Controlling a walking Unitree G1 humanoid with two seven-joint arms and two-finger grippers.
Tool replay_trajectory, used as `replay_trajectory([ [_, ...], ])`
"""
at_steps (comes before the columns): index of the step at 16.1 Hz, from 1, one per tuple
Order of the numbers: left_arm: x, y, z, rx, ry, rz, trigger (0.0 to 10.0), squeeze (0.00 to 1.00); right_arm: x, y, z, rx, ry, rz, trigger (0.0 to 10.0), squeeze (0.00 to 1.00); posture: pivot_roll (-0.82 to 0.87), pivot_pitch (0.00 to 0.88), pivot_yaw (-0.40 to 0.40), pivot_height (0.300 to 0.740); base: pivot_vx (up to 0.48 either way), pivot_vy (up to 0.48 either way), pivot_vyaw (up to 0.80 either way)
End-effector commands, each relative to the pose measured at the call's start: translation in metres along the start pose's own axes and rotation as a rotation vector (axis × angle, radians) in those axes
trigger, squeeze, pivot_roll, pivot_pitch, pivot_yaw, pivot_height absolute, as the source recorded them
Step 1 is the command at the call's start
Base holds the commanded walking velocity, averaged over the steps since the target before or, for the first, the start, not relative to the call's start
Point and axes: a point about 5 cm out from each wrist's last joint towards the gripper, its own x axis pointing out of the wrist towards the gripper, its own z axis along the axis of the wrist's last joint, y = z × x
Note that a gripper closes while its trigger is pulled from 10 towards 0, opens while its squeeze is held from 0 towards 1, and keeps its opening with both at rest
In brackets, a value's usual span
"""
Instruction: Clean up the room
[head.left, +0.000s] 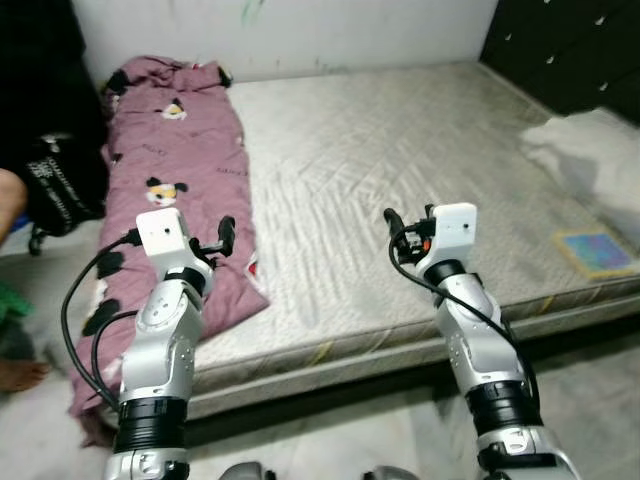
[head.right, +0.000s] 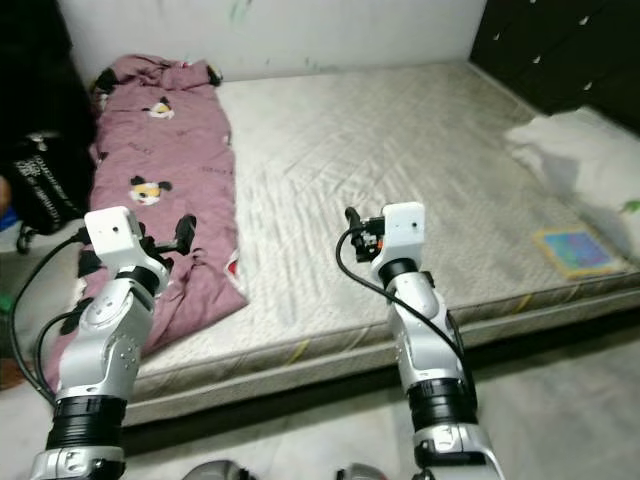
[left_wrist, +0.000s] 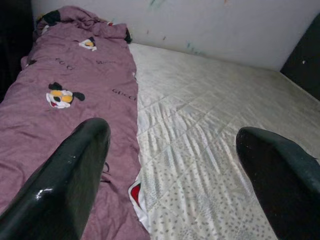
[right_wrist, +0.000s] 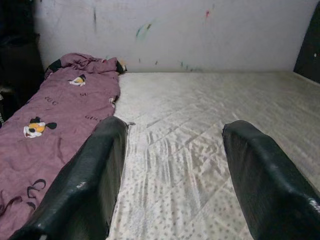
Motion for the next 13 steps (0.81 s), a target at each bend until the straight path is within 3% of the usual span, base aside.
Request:
replay_trajectory([
  [1,0.0007,-0.0037,0.0026,0.015,-0.011,-0.011,10.0,0.00,-0.0003,-0.0030,-0.0004,0.003,0.003,-0.010,10.0,0.00,-0.01,0.000,0.013,0.740,0.000,0.000,0.00],
  [11,0.0007,-0.0044,0.0047,0.017,-0.027,-0.015,10.0,0.00,0.0005,-0.0013,-0.0004,-0.001,0.002,0.002,10.0,0.00,-0.01,0.000,0.012,0.740,0.000,0.000,0.00],
  [13,-0.0006,-0.0078,0.0046,0.010,-0.029,-0.037,10.0,0.00,-0.0030,0.0006,-0.0006,-0.016,-0.008,0.005,10.0,0.00,-0.02,0.000,0.024,0.740,0.000,0.000,0.63],
])
